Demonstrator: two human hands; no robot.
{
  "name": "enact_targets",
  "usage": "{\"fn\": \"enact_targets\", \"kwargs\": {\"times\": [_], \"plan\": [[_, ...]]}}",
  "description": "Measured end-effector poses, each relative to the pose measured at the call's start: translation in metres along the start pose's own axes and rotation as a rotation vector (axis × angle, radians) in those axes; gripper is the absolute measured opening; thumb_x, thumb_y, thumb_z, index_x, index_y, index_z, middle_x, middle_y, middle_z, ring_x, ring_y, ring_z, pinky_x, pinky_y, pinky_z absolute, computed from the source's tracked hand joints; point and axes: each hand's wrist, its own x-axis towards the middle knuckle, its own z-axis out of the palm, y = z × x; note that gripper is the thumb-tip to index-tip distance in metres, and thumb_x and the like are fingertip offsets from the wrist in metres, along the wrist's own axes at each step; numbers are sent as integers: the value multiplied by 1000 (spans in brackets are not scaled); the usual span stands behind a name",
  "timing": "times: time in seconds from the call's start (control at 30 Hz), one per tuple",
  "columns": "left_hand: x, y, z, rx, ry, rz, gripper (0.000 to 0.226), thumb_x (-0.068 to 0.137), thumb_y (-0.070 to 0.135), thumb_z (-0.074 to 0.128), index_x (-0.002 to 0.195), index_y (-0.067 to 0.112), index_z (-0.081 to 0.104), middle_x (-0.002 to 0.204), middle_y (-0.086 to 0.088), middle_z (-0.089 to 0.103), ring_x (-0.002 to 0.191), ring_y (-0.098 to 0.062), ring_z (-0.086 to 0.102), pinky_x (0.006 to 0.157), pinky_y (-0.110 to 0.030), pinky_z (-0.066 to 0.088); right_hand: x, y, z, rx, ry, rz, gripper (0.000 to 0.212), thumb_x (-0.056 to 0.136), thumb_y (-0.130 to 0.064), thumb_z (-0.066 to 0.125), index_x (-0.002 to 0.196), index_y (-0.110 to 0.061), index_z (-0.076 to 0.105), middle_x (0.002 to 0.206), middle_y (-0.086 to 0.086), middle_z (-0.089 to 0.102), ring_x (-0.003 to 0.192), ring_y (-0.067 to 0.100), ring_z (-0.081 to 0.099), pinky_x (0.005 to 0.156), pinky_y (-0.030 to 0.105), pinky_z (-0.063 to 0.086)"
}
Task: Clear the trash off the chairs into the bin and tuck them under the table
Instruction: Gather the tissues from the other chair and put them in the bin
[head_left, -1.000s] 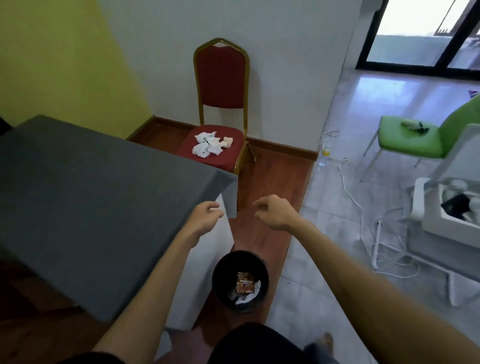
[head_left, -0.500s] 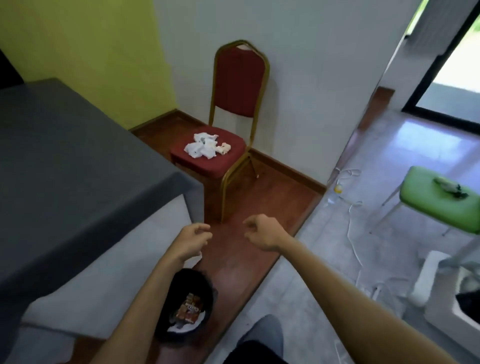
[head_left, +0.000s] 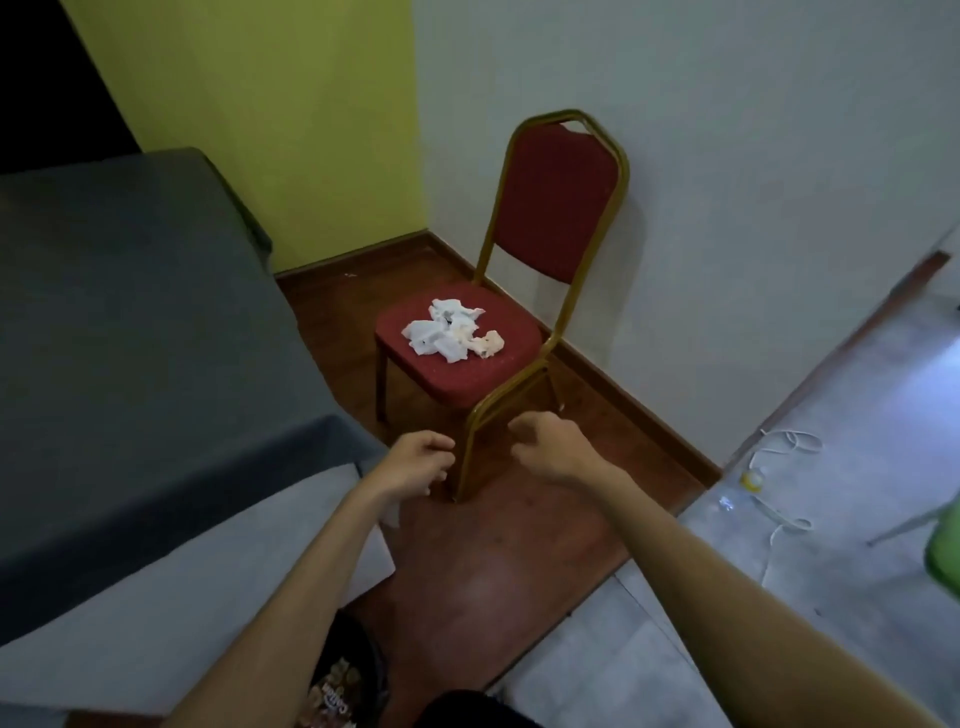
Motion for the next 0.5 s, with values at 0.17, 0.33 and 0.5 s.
{"fn": "enact_targets", "kwargs": {"times": [0.17, 0.33, 0.5], "plan": [[42, 34, -6, 36, -40, -7, 29, 95, 25, 58, 124, 25, 62, 114, 2, 66, 101, -12, 65, 88, -38, 55, 58, -2, -30, 28, -36, -21, 36, 90, -12, 61, 126, -15, 69, 128, 6, 71, 121, 24, 64, 97, 29, 49], [96, 51, -8, 22, -5, -57, 30, 93, 24, 58, 123, 24, 63, 110, 1, 68, 97, -12, 66, 83, -35, 56, 121, 6, -58, 10, -101, -53, 39, 90, -17, 63, 129, -19, 66, 122, 5, 71, 113, 22, 66, 85, 25, 47], [164, 62, -9, 31, -17, -140, 31, 94, 22, 57, 125, 23, 62, 112, 1, 66, 99, -14, 65, 84, -35, 56, 207, 28, -82, -16, -178, -50, 41, 92, -17, 64, 133, -18, 61, 118, 4, 69, 101, 20, 64, 80, 26, 48]]}}
